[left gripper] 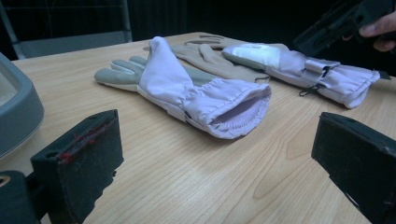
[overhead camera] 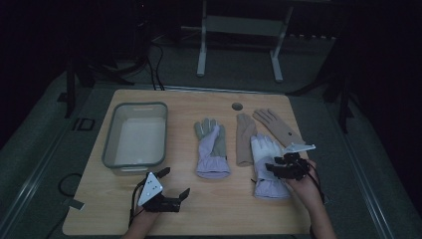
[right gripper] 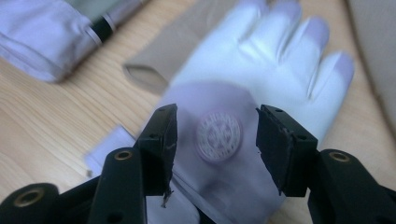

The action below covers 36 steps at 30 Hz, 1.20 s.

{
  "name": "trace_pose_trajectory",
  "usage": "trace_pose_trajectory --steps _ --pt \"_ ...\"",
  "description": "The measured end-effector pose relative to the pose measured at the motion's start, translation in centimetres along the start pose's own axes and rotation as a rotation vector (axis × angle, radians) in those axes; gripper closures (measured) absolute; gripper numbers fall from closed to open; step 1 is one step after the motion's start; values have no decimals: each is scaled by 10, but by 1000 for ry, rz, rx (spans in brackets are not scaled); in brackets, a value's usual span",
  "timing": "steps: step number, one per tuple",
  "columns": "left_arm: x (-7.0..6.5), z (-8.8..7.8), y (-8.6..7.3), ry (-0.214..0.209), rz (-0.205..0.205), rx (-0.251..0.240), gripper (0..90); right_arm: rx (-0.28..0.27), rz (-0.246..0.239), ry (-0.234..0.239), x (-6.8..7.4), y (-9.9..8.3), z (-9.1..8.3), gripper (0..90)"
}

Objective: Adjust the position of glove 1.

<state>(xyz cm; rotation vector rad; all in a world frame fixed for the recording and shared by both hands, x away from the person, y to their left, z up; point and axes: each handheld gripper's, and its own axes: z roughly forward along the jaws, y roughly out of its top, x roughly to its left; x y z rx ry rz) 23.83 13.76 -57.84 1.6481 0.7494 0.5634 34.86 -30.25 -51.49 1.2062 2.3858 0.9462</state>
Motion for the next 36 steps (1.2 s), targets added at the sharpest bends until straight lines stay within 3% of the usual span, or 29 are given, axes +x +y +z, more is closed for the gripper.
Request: trace_pose_trajectory --steps 3,8,12,16,18,25,36 --pt "0 0 0 -1 -3 1 21 23 48 12 -7 -7 9 447" --pt "0 0 0 -1 2 -1 21 36 61 11 -9 -14 19 464" --pt "0 0 0 0 2 -1 21 27 56 35 -8 -17 20 599" --pt "0 0 0 0 5 -1 21 13 77 33 -6 -20 19 640" --pt "0 0 0 0 5 -1 21 11 86 11 -2 -19 18 661" --pt "0 0 0 0 2 -1 21 -3 133 -9 4 -17 6 745" --pt "0 0 0 2 4 -1 21 -71 130 -37 14 -6 -28 765"
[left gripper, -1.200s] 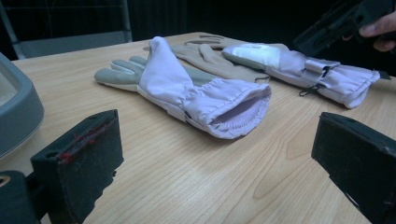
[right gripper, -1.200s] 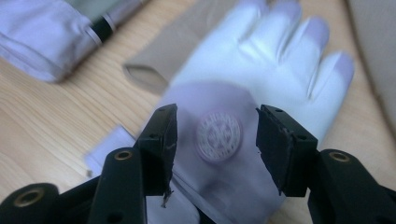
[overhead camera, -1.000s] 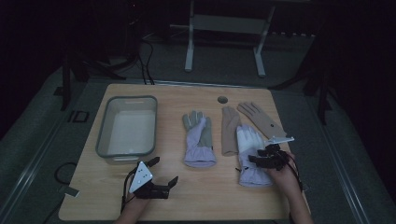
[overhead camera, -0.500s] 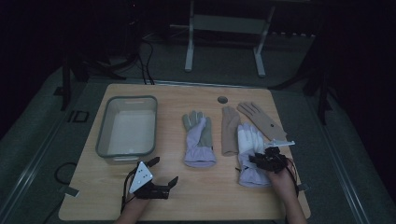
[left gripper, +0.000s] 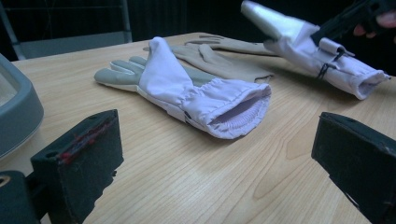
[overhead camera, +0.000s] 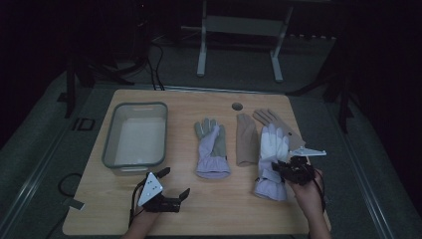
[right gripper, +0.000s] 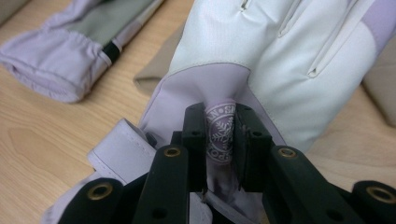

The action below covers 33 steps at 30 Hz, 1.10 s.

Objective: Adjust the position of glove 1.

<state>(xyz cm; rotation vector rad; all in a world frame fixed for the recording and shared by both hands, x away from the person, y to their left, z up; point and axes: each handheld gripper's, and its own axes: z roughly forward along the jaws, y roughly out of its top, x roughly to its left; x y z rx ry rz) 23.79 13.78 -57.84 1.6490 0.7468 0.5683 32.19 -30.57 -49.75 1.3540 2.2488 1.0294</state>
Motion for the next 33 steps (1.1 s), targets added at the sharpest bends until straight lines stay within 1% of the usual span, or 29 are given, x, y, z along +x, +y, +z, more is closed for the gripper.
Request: trace_pose_trajectory --steps 3,6,7,12,17,21,23,27,28,29,33 --pt "0 0 0 1 1 -1 21 -5 -24 -10 3 7 -7 765" --pt "0 0 0 0 0 -1 21 -12 -30 -10 4 12 -10 765" --pt "0 0 0 0 0 -1 21 -30 -37 -5 6 20 -16 766" --pt "0 0 0 -2 1 0 21 -58 -55 5 10 34 -25 766" --pt "0 0 0 -2 2 0 21 -81 -81 19 17 51 -32 766" --pt "0 0 0 -3 5 0 21 -96 -116 26 25 69 -35 767" --pt "0 0 0 -4 -1 -1 21 -103 -124 33 29 77 -35 767" --pt "0 0 0 -4 1 0 21 -107 -145 64 39 92 -30 767" --pt "0 0 0 -5 3 1 21 -108 -155 72 42 96 -28 767" --pt "0 0 0 -5 3 1 21 -107 -155 86 45 100 -25 767" --pt "0 0 0 -5 2 -1 21 -104 -165 113 54 111 -14 766"
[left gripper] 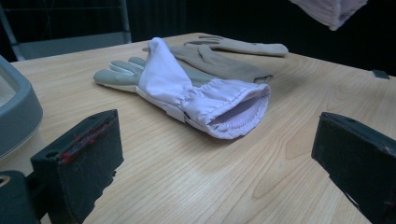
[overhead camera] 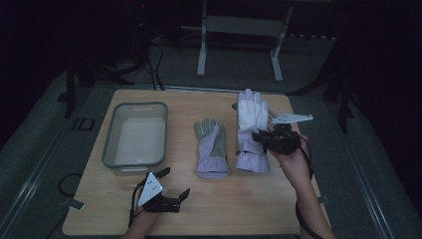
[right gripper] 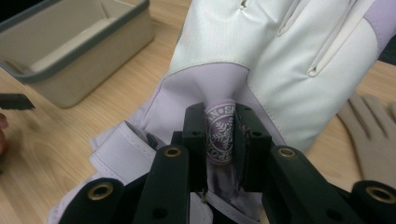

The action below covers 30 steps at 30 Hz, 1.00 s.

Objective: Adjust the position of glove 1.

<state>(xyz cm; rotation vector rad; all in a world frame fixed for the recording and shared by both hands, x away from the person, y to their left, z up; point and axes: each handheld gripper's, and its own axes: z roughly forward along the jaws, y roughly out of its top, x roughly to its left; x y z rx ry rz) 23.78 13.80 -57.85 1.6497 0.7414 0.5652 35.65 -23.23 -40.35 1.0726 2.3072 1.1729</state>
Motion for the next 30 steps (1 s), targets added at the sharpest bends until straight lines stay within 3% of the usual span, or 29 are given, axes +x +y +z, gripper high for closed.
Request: trace_pose_trajectory --steps 9,14,20,30 --pt "0 0 0 -3 0 0 21 8 -15 65 22 24 34 765" --pt "0 0 0 0 -1 2 21 31 -30 77 33 31 52 765" --pt "0 0 0 -2 1 3 21 78 -40 95 48 29 76 764" --pt "0 0 0 -7 0 2 21 161 -42 72 60 20 114 763"
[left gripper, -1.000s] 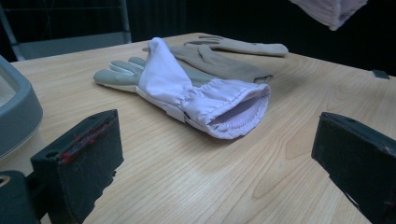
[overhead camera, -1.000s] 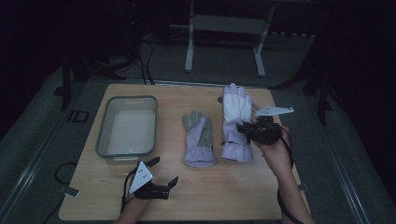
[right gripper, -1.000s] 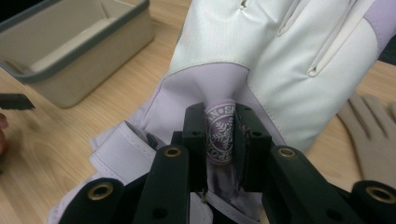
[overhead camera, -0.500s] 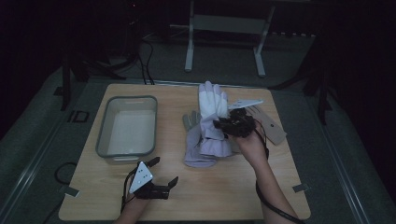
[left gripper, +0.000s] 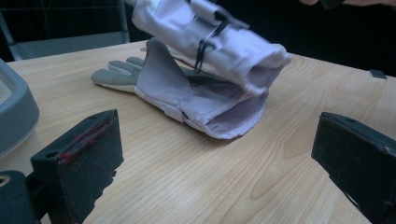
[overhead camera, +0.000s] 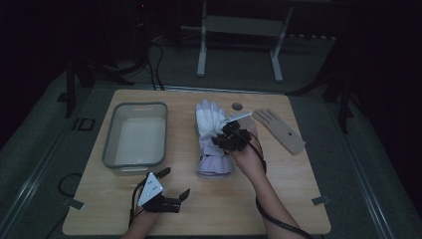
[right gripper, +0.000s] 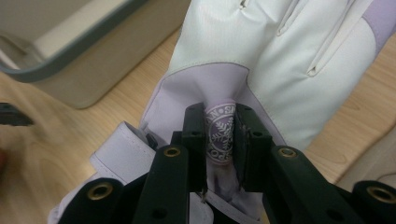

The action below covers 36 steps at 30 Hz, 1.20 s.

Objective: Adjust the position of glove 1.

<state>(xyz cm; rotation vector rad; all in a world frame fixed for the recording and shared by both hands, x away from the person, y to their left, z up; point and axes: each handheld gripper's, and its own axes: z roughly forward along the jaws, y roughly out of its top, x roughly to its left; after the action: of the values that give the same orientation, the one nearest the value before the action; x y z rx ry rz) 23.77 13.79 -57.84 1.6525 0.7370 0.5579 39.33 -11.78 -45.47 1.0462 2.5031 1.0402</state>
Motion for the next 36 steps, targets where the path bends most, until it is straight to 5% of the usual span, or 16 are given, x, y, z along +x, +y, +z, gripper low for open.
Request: trace_pose_trajectory --steps 23,36 --pt "0 0 0 -2 -6 -4 21 95 91 -49 -14 -26 52 736" --pt "1 0 0 -7 -12 1 21 76 108 -37 -18 -51 34 723"
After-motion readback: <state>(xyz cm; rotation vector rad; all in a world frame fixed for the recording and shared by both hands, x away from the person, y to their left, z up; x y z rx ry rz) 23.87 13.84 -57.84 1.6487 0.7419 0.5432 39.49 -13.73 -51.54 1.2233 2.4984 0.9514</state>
